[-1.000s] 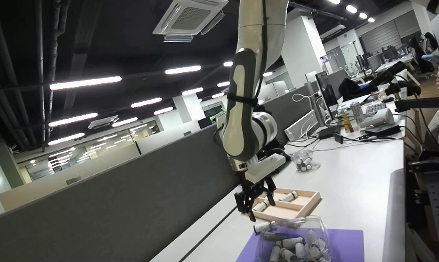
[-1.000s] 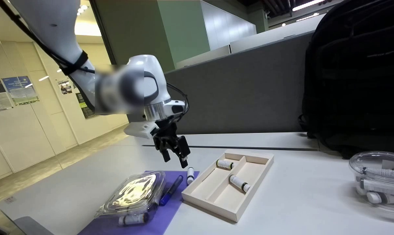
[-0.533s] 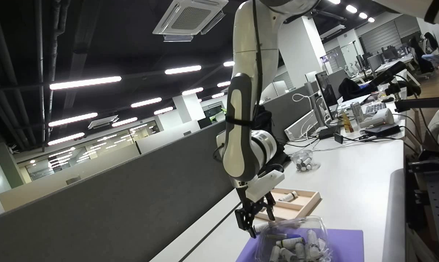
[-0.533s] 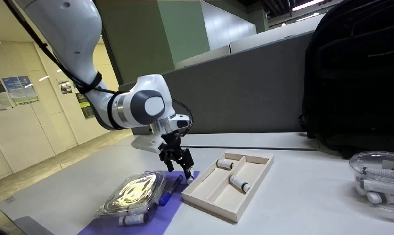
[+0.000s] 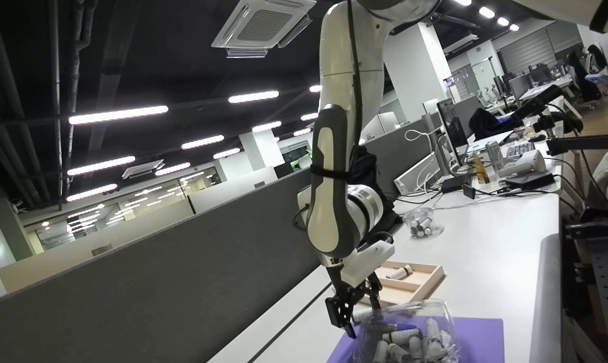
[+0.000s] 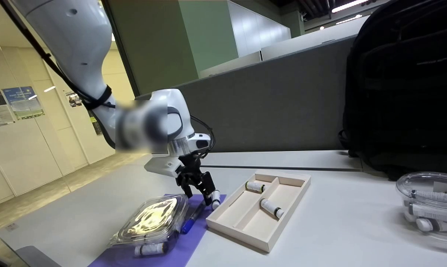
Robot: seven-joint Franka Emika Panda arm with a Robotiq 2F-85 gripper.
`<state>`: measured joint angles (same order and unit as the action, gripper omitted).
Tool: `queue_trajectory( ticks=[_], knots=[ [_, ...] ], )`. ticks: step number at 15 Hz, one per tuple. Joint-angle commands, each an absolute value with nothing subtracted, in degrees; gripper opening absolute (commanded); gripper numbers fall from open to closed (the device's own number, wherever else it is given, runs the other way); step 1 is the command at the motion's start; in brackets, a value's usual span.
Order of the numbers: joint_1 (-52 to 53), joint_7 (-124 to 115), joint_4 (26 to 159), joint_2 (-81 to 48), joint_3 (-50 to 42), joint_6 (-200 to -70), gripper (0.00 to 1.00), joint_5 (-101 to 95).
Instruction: Put the blue marker on the tray
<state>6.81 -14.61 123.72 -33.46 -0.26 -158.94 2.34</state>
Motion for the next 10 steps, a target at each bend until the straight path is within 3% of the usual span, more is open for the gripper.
queue_trajectory(
  ticks=[1, 2, 3, 10],
  knots=[
    [7.49, -15.55, 123.25, -34.19, -1.78, -158.24, 1.00, 2.79],
    [7.19, -15.28, 123.09, -34.49, -1.60, -157.95, 0.75, 3.05],
    [7.37, -15.40, 123.04, -34.80, -1.93, -157.99, 0.74, 2.89],
    [7.36, -15.07, 123.56, -34.39, -1.82, -158.44, 0.27, 3.11]
  ],
)
